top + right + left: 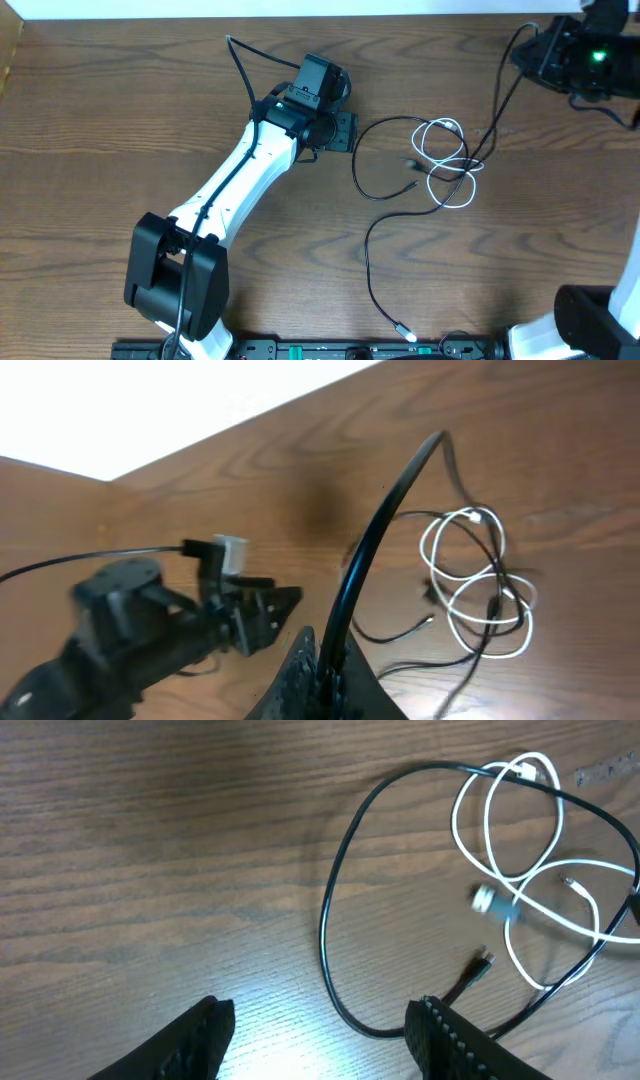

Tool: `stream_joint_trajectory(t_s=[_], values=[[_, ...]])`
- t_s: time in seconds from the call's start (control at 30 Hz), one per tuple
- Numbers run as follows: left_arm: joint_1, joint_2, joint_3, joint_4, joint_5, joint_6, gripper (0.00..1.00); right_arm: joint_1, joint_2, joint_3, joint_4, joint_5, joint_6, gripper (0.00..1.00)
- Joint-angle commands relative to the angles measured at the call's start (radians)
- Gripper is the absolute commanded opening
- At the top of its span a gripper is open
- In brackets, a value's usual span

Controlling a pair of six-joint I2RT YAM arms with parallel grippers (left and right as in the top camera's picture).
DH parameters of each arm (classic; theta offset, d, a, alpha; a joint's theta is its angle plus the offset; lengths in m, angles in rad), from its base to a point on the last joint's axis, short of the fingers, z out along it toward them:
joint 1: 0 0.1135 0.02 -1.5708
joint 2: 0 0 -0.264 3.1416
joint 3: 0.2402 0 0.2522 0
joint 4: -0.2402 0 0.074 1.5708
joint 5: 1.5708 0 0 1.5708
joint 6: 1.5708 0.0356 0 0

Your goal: Untangle cables

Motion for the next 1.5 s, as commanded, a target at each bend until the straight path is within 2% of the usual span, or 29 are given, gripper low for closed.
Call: stream_joint_trajectory(t_s=[0.0,0.13,0.23,0.33,0.5,0.6,0.7,0.73,0.87,1.0,1.2,1.4,1.47], values=[[0.003,-0.022,0.006,-0.017,0.004,0.013,0.59,0.031,0.01,-0.002,-0.004,0.067,-0.017,0.01],[0.003,-0.022,0.006,-0.027,0.004,0.013,0.59,0.031,0.01,-0.002,-0.027,0.006,-0.021,0.01],[0.003,-0.022,0.006,-0.027,0.004,0.013,0.59,0.031,0.01,-0.002,-0.027,-0.344,-0.096,0.01],[0.004,-0.022,0.006,-0.027,0.004,0.013,0.59,0.031,0.01,-0.002,-0.019,-0.577,-0.139,0.01],[0.004,-0.022,0.006,-0.027,0.004,0.013,0.59,0.031,0.01,-0.002,-0.001,-0.748,-0.149,0.01],[0.003,-0.022,0.006,-0.027,0.004,0.013,0.59,0.031,0.01,-0.002,-0.005,-0.662,-0.164,0.01],[0.004,-0.022,0.006,-0.028,0.004,0.013,0.59,0.047,0.01,-0.002,-0.052,-0.312,-0.12,0.01],[0.004,-0.022,0.006,-0.028,0.004,0.013,0.59,0.059,0.01,-0.002,-0.063,-0.257,-0.108,0.01],[0.004,-0.022,0.006,-0.027,0.003,0.014,0.59,0.173,0.01,-0.002,-0.082,-0.19,-0.1,0.01],[0.005,-0.022,0.006,-0.027,-0.049,0.036,0.59,0.308,0.01,-0.033,-0.158,0.092,-0.013,0.01],[0.075,-0.022,0.006,-0.028,-0.059,0.036,0.59,0.367,0.01,-0.165,-0.185,0.134,-0.032,0.01],[0.183,-0.034,0.006,-0.047,-0.056,0.035,0.59,0.469,0.01,-0.387,-0.08,0.128,-0.059,0.01],[0.205,-0.035,0.006,-0.062,-0.056,0.036,0.59,0.507,0.01,-0.446,-0.001,0.008,-0.146,0.01]])
